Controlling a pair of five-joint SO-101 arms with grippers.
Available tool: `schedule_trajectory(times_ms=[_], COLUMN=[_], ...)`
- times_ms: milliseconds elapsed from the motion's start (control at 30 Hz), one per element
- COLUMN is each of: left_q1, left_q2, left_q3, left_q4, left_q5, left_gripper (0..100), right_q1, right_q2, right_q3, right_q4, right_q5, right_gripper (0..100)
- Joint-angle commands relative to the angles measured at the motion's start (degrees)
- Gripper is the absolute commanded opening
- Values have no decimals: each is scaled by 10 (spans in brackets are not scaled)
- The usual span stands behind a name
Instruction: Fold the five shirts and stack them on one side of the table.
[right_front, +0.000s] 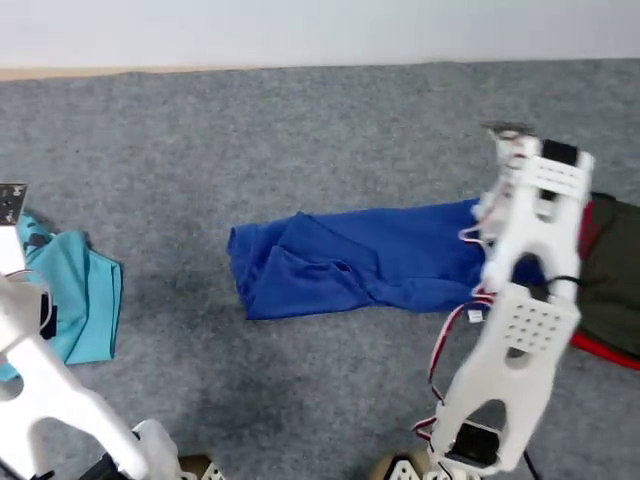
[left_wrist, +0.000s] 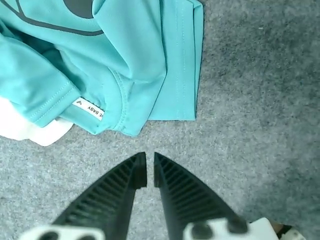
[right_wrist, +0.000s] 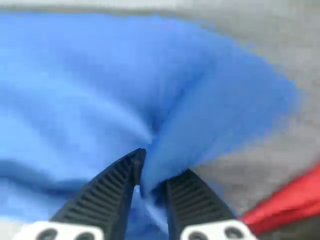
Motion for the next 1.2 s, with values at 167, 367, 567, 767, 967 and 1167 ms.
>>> schedule_trajectory(times_ms=[167, 367, 567, 767, 967, 1167], left_q1=[35, 58, 62, 62, 60, 62], left_q2=[-18, -18, -18, -18, -18, -18], left_q3=[-2, -3, -2, 6, 65, 84], left_q4=[-7, -8, -21, -24, -55, -61], left_q5=[19, 38, 39, 39, 39, 39], left_gripper=[32, 32, 31, 31, 30, 30], right_q1=[-225, -339, -407, -462, -505, -550], right_q2=[-112, -136, -134, -125, -75, -60], right_q3=[-42, -42, -42, -42, -42, -43], right_q4=[83, 86, 74, 59, 20, -28], right_q5=[-22, -32, -50, -51, -48, -47], right_gripper=[10, 10, 10, 10, 10, 15])
